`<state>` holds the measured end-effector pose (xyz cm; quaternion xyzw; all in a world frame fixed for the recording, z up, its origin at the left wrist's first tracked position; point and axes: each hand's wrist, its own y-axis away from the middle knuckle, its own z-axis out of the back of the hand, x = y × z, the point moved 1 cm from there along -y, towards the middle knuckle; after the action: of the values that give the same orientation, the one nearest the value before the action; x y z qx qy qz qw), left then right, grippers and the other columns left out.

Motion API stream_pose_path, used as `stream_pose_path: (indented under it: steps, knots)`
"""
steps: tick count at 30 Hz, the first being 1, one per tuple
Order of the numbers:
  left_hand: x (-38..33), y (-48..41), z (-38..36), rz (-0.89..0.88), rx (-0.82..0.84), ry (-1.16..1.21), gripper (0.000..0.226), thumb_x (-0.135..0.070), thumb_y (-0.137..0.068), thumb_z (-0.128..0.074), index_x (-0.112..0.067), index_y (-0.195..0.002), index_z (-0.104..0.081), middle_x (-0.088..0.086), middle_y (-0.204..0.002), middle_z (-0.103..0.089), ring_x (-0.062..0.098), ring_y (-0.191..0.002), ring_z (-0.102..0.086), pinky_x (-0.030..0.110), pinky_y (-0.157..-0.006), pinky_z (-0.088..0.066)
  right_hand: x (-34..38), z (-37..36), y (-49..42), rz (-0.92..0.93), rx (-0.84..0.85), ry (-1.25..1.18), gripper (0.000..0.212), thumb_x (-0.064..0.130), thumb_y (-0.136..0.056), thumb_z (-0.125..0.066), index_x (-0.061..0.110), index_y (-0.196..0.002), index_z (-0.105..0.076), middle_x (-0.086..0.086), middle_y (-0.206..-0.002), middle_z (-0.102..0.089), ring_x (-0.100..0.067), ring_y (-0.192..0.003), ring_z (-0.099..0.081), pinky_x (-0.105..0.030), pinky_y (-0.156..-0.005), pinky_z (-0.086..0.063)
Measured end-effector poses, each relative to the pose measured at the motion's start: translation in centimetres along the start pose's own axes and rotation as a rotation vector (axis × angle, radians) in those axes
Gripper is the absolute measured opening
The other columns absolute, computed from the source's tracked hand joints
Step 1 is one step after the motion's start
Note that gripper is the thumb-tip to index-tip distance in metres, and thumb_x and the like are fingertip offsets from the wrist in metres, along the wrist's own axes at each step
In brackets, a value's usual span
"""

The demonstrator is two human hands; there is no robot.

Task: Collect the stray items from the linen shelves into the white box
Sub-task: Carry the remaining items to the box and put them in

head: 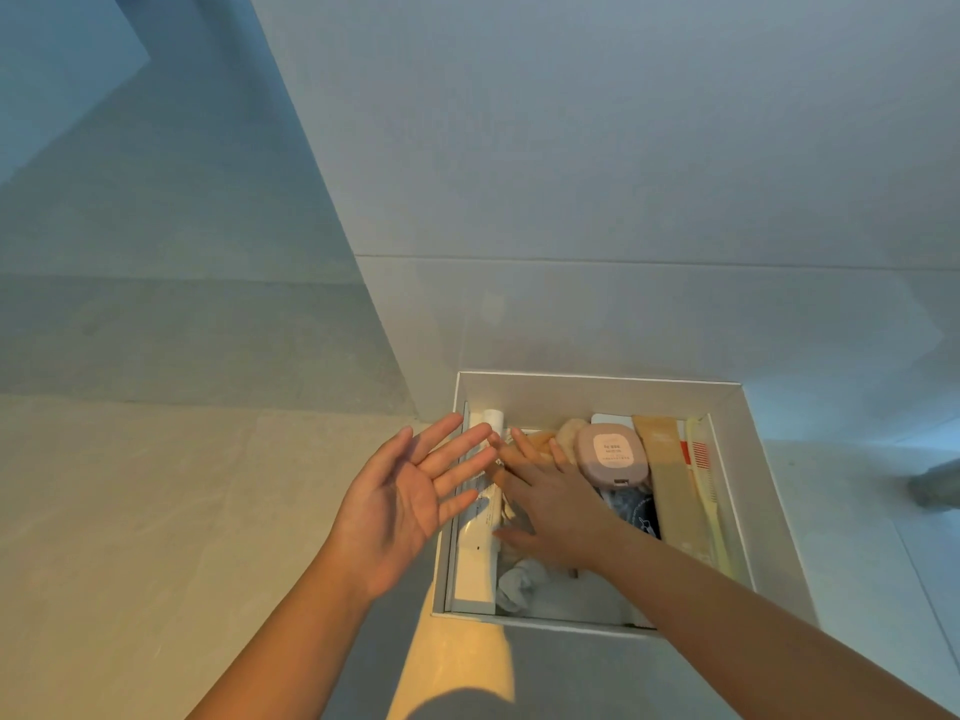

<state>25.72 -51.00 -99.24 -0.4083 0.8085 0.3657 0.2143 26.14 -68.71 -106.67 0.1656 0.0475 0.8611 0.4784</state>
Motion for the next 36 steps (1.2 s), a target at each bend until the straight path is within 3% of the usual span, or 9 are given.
stream_pose_path:
  steps: [9, 12, 17, 19, 22, 27, 31, 33, 36]
  knots:
    - [1.5, -2.7, -1.7, -0.011, 0.004, -0.052, 0.049, -0.038, -0.086, -0.035, -0.012, -0.123, -0.053, 0.010, -0.125, -0.061, 0.025, -0.115, -0.058, 0.041, -0.093, -0.039, -3.8, 1.9, 4.6, -0.130, -0.030, 0.011, 0.075, 0.044, -0.091, -0.043, 0.028, -0.147, 0.004, 0.007, -0.144, 0.028, -0.016, -0.131, 0.033, -0.044, -0.111, 0.011]
    - [1.7, -3.1, -2.0, -0.041, -0.012, -0.168, 0.048, -0.037, -0.085, -0.035, -0.013, -0.124, -0.052, 0.007, -0.123, -0.063, 0.022, -0.113, -0.059, 0.038, -0.093, -0.038, -5.5, 2.8, 6.9, -0.177, -0.070, 0.024, 0.076, 0.048, -0.090, -0.043, 0.032, -0.145, 0.007, 0.010, -0.142, 0.031, -0.015, -0.128, 0.038, -0.040, -0.109, 0.017]
    - [2.3, -2.4, -2.0, -0.161, -0.001, -0.619, 0.039, -0.034, -0.091, -0.044, -0.018, -0.126, -0.053, -0.002, -0.120, -0.065, 0.011, -0.111, -0.060, 0.026, -0.095, -0.044, -8.1, 3.8, 10.4, -0.233, -0.054, 0.107, 0.075, 0.050, -0.092, -0.041, 0.029, -0.144, 0.007, 0.007, -0.147, 0.025, -0.019, -0.133, 0.030, -0.040, -0.105, 0.023]
    - [2.3, -1.9, -1.7, -0.231, 0.098, -0.942, 0.036, -0.040, -0.092, -0.049, -0.028, -0.126, -0.052, -0.011, -0.125, -0.060, 0.002, -0.117, -0.053, 0.020, -0.102, -0.039, -8.7, 4.5, 11.4, -0.170, -0.109, 0.169, 0.075, 0.045, -0.086, -0.056, 0.020, -0.147, -0.020, -0.003, -0.154, -0.003, -0.028, -0.141, 0.003, -0.050, -0.109, 0.001]
    - [1.4, -1.5, -0.9, -0.361, 0.226, -1.512, 0.040, -0.050, -0.089, -0.045, -0.041, -0.128, -0.043, -0.019, -0.136, -0.045, -0.005, -0.125, -0.040, 0.016, -0.105, -0.028, -9.4, 5.2, 12.6, -0.084, -0.197, 0.269, 0.065, 0.036, -0.074, -0.075, 0.009, -0.129, -0.054, -0.011, -0.138, -0.047, -0.034, -0.128, -0.041, -0.056, -0.098, -0.031]
    - [-0.5, -1.7, -0.2, -0.750, 0.428, -2.112, 0.039, -0.029, -0.091, -0.042, -0.011, -0.116, -0.065, 0.009, -0.117, -0.065, 0.023, -0.106, -0.063, 0.041, -0.089, -0.050, -10.6, 5.1, 13.8, 0.071, -0.340, 0.358, 0.049, 0.015, -0.058, -0.086, 0.005, -0.103, -0.070, -0.015, -0.111, -0.067, -0.032, -0.103, -0.064, -0.053, -0.082, -0.050]
    - [-0.9, -1.9, 0.5, -0.889, 0.560, -2.315, 0.033, -0.011, -0.075, -0.065, -0.010, -0.107, -0.070, 0.013, -0.110, -0.068, 0.028, -0.101, -0.066, 0.045, -0.082, -0.052, -11.1, 5.7, 14.4, 0.149, -0.334, 0.393, 0.049, 0.010, -0.046, -0.090, 0.007, -0.092, -0.073, -0.014, -0.101, -0.070, -0.029, -0.093, -0.068, -0.049, -0.078, -0.053]
    - [-1.0, -2.0, 0.7, -0.901, 0.620, -2.361, 0.050, -0.006, -0.056, -0.085, -0.012, -0.105, -0.072, 0.013, -0.109, -0.069, 0.028, -0.100, -0.066, 0.046, -0.080, -0.052, -11.8, 6.0, 14.8, 0.191, -0.311, 0.409, 0.052, 0.004, -0.042, -0.090, 0.008, -0.091, -0.073, -0.014, -0.101, -0.070, -0.028, -0.094, -0.068, -0.048, -0.080, -0.052]
    - [-1.5, -2.1, 0.7, -0.944, 0.676, -2.465, 0.065, -0.004, -0.042, -0.090, -0.013, -0.104, -0.072, 0.014, -0.109, -0.068, 0.029, -0.103, -0.064, 0.049, -0.082, -0.050, -12.9, 6.4, 15.9, 0.257, -0.274, 0.442, 0.052, -0.005, -0.041, -0.085, 0.008, -0.090, -0.072, -0.016, -0.101, -0.069, -0.030, -0.096, -0.067, -0.048, -0.086, -0.049]
